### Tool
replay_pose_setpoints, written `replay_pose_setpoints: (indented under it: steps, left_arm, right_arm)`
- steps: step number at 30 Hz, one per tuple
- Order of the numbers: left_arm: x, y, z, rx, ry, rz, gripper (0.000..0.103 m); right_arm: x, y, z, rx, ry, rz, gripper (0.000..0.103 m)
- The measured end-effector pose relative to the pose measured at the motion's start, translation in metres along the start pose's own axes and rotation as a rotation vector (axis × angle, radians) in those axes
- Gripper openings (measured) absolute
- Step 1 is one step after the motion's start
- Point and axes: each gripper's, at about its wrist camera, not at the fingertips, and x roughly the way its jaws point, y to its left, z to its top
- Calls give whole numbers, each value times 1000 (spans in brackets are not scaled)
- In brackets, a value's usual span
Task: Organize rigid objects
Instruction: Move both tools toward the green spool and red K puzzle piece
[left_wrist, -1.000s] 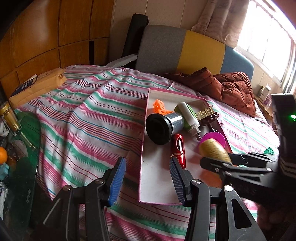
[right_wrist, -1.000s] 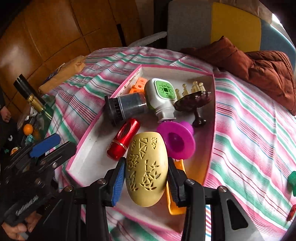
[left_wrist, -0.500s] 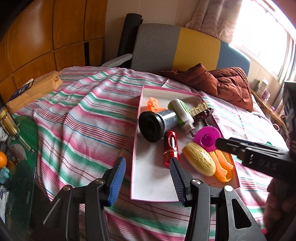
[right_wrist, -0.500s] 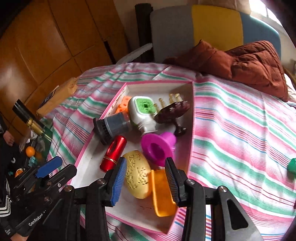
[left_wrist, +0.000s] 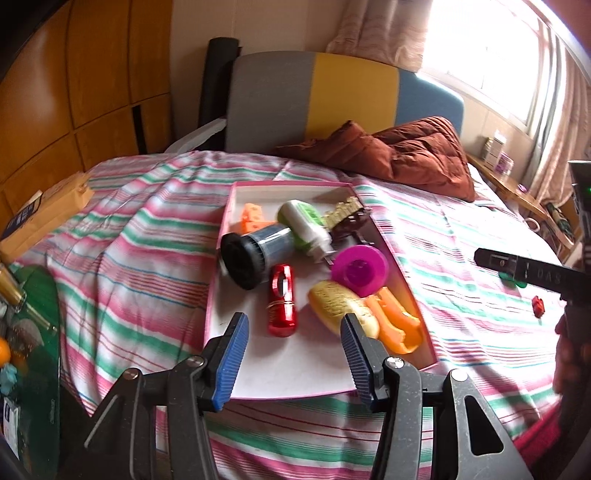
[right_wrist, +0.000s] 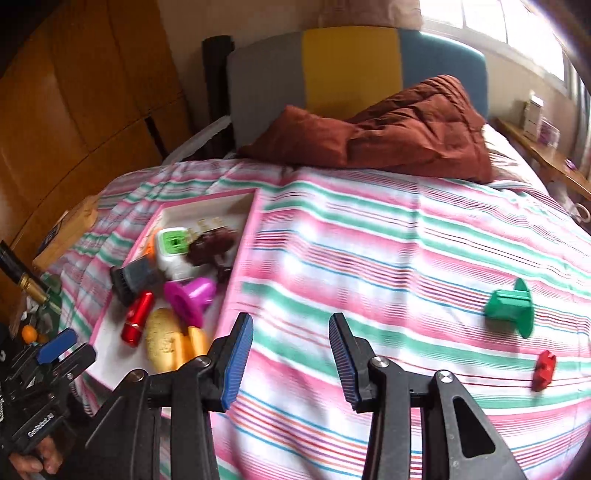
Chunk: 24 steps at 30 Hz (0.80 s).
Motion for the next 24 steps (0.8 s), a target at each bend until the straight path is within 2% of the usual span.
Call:
replay_pose_setpoints:
  steps: [17, 21, 24]
  left_arm:
    - [4, -66, 14, 141, 0, -80, 57]
    - [9, -85, 19, 179, 8, -97, 57]
    - [15, -100, 22, 205, 17, -111, 57]
  right_arm:
    - [-29, -166, 3, 239, -20, -292, 43]
    - [-33, -208, -9, 368, -43, -352, 43]
    - [-37, -233, -17, 518, -38, -349, 43]
